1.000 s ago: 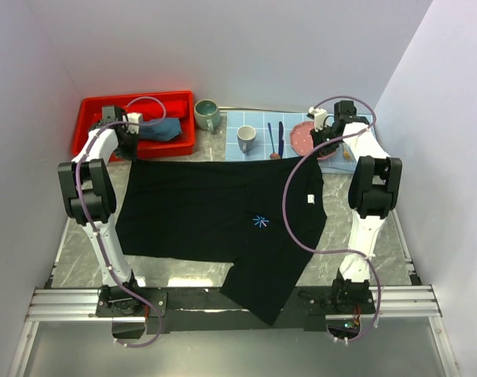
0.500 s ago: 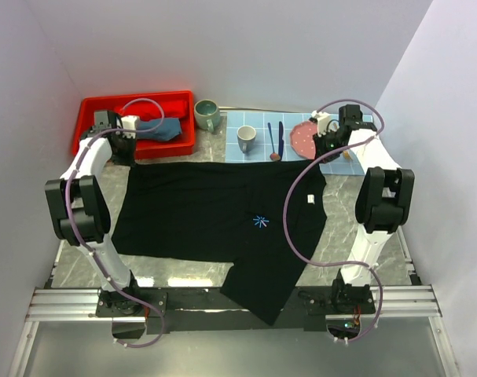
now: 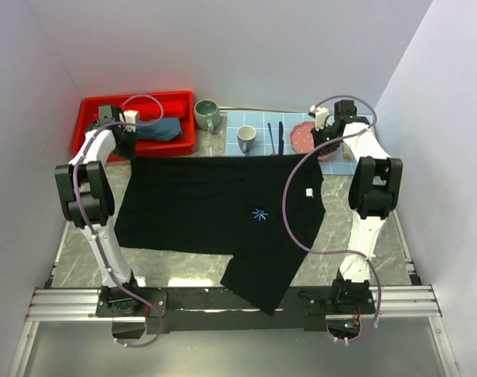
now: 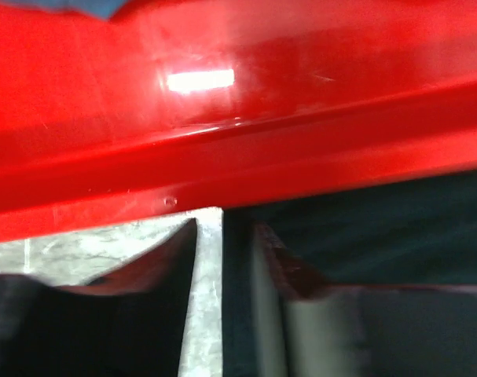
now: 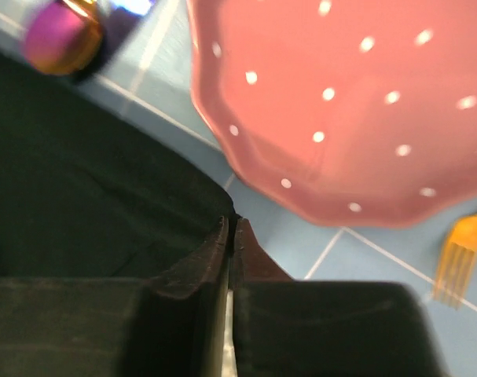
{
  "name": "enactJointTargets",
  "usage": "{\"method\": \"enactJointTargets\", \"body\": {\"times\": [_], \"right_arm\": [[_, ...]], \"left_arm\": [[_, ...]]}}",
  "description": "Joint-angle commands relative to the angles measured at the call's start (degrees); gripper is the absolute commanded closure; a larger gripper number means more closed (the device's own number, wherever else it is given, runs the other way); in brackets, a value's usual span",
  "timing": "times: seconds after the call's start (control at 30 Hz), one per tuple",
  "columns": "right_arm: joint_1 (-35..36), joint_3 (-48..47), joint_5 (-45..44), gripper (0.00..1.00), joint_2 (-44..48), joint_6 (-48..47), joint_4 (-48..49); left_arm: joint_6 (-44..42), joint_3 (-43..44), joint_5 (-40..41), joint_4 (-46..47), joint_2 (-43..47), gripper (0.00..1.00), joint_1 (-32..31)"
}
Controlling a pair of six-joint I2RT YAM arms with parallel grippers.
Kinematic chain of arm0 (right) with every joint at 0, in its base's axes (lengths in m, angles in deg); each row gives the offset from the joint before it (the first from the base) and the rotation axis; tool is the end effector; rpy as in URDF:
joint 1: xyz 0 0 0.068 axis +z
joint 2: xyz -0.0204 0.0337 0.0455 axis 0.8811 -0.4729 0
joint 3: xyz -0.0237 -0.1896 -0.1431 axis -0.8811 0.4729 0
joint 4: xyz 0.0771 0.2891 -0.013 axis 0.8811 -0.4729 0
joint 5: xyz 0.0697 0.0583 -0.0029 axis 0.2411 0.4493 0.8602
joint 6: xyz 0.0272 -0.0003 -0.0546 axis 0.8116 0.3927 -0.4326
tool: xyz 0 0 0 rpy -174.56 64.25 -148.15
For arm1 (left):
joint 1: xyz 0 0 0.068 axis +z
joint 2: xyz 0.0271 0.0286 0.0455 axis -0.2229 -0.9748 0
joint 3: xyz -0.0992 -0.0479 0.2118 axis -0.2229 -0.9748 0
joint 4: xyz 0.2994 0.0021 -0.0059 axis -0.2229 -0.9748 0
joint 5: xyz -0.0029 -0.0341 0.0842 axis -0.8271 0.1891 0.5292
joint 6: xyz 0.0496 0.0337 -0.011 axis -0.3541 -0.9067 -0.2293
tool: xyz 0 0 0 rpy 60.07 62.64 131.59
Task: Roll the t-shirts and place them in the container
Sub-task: Fold the T-shirt at the center of the board.
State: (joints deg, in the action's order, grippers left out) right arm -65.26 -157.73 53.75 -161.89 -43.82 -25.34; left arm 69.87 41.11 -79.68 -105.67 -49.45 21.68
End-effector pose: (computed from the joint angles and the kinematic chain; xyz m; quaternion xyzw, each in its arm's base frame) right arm 0.4925 -0.0129 0.1699 -0.2571 0.9147 0.1045 0.2939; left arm 0.4744 0.0692 0.1696 0.0349 0.9546 0.0071 0.2956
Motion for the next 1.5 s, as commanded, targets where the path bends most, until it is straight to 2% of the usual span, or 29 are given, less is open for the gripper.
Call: {"method": "enactJointTargets", "body": {"times": [0.0, 0.1, 0.13, 0.2, 0.27, 0.3, 0.33, 0.37, 0.4, 0.43, 0.47, 0.53, 0.6, 0.7, 0.73, 0.83, 0.9, 0.97, 1.0, 1.07, 1.1, 1.2, 1.23, 1.33, 1.47], "right_arm": [[0.4, -3.2, -3.4, 0.73, 0.3, 1.2, 0.7], [0.2, 1.5, -1.2, 0.55, 7.9, 0.4, 3.7], [0.3, 7.5, 0.5, 0.52, 10.9, -0.8, 6.5], [0.6, 14.3, 5.5, 0.41, 20.2, -5.2, 8.8], [2.0, 21.9, 11.3, 0.40, 27.9, -10.9, 5.4], [3.0, 23.9, 12.8, 0.39, 30.3, -19.3, 2.7], [7.0, 28.3, 13.7, 0.37, 32.8, -24.6, -3.2], [9.1, 31.4, 13.9, 0.37, 38.2, -29.7, -4.7], [11.1, 35.1, 13.4, 0.37, 41.4, -38.2, -4.9], [14.9, 42.8, 13.5, 0.37, 44.7, -42.2, -3.7], [16.3, 46.6, 13.8, 0.37, 50.5, -45.7, -2.7], [19.4, 54.3, 14.9, 0.38, 54.7, -55.2, -2.8], [23.9, 57.1, 16.1, 0.40, 58.6, -65.1, -6.3], [30.5, 60.3, 19.3, 0.43, 63.7, -75.2, -15.9], [32.6, 62.0, 21.1, 0.44, 65.1, -77.5, -21.0], [41.6, 67.0, 22.8, 0.46, 71.4, -85.1, -27.3], [48.4, 69.9, 24.1, 0.45, 75.9, -84.0, -26.6], [52.4, 72.9, 25.7, 0.45, 77.8, -81.1, -23.0], [56.0, 73.4, 26.1, 0.45, 77.7, -75.6, -21.1], [60.3, 73.7, 25.8, 0.47, 74.6, -65.8, -14.8], [64.8, 73.2, 24.8, 0.48, 73.1, -63.6, -13.2], [69.6, 73.9, 23.6, 0.50, 69.4, -55.8, -7.3], [72.5, 74.8, 22.4, 0.50, 68.8, -53.2, -1.5], [75.8, 78.0, 16.5, 0.51, 67.1, -44.9, 9.5], [77.2, 75.4, 15.0, 0.55, 59.0, -39.1, 13.6]], "left_arm": [[0.7, 4.7, 1.9, 1.5, -0.3, 0.55, 0.3], [1.1, 3.4, -0.1, 1.4, 4.7, 0.48, 0.3], [0.5, 0.9, -1.6, 1.6, 6.5, 0.43, 0.3], [-4.2, -2.6, -3.3, 1.9, 11.7, 0.42, 0.3], [-8.9, -8.8, -3.4, 2.3, 16.5, 0.39, 0.2], [-10.8, -10.8, -3.6, 1.8, 17.7, 0.38, 0.2], [-12.8, -13.8, -3.9, 0.7, 18.6, 0.38, 0.2], [-15.7, -15.4, -3.9, 0.0, 20.6, 0.38, 0.2], [-16.5, -17.0, -3.4, -0.1, 21.6, 0.38, 0.3], [-16.9, -19.8, -2.9, 0.3, 22.5, 0.38, 0.3], [-16.7, -20.9, -2.3, 0.8, 24.0, 0.38, 0.3], [-15.6, -22.1, -2.1, 0.7, 24.8, 0.38, 0.3], [-13.8, -22.2, -2.3, -1.1, 24.6, 0.38, 0.3], [-11.6, -24.0, -2.5, -1.4, 25.8, 0.39, 0.6], [-11.3, -25.7, -2.5, -0.8, 27.4, 0.39, 0.7], [-10.8, -28.7, -2.2, 1.4, 31.3, 0.38, 0.7], [-10.0, -29.7, -1.8, 2.0, 32.9, 0.37, 1.0], [-9.3, -30.5, -1.4, 2.3, 34.4, 0.37, 1.0], [-8.9, -30.8, -1.1, 2.6, 34.9, 0.37, 1.5], [-8.2, -31.4, -1.3, 2.8, 35.9, 0.37, 1.7], [-8.1, -31.7, -1.2, 3.0, 36.2, 0.37, 2.2], [-8.2, -32.7, -0.9, 4.2, 37.9, 0.37, 2.9], [-8.3, -32.9, -0.7, 4.4, 38.6, 0.37, 3.1], [-8.2, -32.9, -1.1, 4.4, 39.8, 0.37, 3.9], [-8.2, -34.0, -1.8, 4.9, 41.1, 0.37, 4.6]]}}
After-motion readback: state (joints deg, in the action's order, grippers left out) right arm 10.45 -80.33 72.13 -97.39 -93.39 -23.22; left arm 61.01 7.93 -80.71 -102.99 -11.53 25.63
